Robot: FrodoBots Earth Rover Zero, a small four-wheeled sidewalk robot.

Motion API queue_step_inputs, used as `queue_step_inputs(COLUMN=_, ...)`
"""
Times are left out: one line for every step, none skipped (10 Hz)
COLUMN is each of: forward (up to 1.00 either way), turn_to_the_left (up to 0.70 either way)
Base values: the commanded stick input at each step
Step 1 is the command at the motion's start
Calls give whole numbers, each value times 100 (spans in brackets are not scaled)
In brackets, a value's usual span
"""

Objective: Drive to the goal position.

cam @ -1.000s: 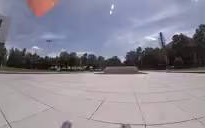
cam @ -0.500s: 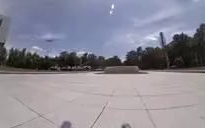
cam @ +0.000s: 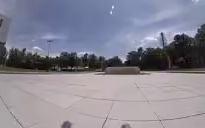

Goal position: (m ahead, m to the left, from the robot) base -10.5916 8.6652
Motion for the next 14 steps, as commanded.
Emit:
queue_step_inputs(forward=70, turn_to_the_left=0)
queue_step_inputs(forward=70, turn_to_the_left=0)
queue_step_inputs(forward=70, turn_to_the_left=0)
queue_step_inputs(forward=70, turn_to_the_left=0)
queue_step_inputs(forward=70, turn_to_the_left=0)
queue_step_inputs(forward=70, turn_to_the_left=1)
queue_step_inputs(forward=70, turn_to_the_left=3)
queue_step_inputs(forward=70, turn_to_the_left=3)
queue_step_inputs(forward=70, turn_to_the_left=3)
queue_step_inputs(forward=70, turn_to_the_left=3)
queue_step_inputs(forward=70, turn_to_the_left=2)
queue_step_inputs(forward=70, turn_to_the_left=3)
queue_step_inputs(forward=70, turn_to_the_left=3)
queue_step_inputs(forward=70, turn_to_the_left=1)
